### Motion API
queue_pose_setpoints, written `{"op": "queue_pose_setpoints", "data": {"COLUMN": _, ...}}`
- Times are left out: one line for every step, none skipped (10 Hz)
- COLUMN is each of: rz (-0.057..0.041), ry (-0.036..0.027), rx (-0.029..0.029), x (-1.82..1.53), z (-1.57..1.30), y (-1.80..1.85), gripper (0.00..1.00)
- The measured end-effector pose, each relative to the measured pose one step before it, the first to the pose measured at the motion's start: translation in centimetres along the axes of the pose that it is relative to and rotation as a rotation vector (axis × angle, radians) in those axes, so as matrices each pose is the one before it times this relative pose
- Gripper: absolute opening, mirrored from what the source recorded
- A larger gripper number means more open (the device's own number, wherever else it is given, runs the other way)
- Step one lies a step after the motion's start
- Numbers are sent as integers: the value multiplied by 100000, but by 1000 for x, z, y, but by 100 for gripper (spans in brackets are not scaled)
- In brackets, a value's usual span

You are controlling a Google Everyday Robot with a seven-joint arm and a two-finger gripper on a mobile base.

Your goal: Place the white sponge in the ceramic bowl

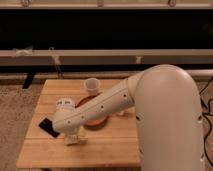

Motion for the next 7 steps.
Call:
{"op": "queue_pose_setpoints", "data": {"rz": -1933, "ry": -883, "rx": -359, "x": -49, "z": 587, "y": -514, "gripper": 80}}
{"op": "queue_pose_setpoints", "data": {"rz": -1270, "ry": -1163, "rx": -600, "x": -66, "z": 595, "y": -375, "gripper": 80}}
{"op": "queue_pose_setpoints", "data": {"rz": -879, "ry": -1289, "rx": -913, "x": -91, "z": 700, "y": -297, "gripper": 80}}
{"op": "queue_pose_setpoints", "data": {"rz": 71, "ry": -1427, "rx": -969, "x": -58, "z": 565, "y": -119, "gripper": 80}}
{"op": "queue_pose_setpoints", "data": {"rz": 503, "ry": -859, "rx": -801, "x": 130, "z": 441, "y": 126, "gripper": 80}}
{"op": "queue_pose_setpoints", "data": {"rz": 483, "ry": -725, "rx": -297, "x": -27, "z": 292, "y": 60, "gripper": 80}}
{"op": "queue_pose_setpoints", "data": {"rz": 1038, "ry": -430, "rx": -96, "x": 143, "z": 64, "y": 324, "gripper": 80}}
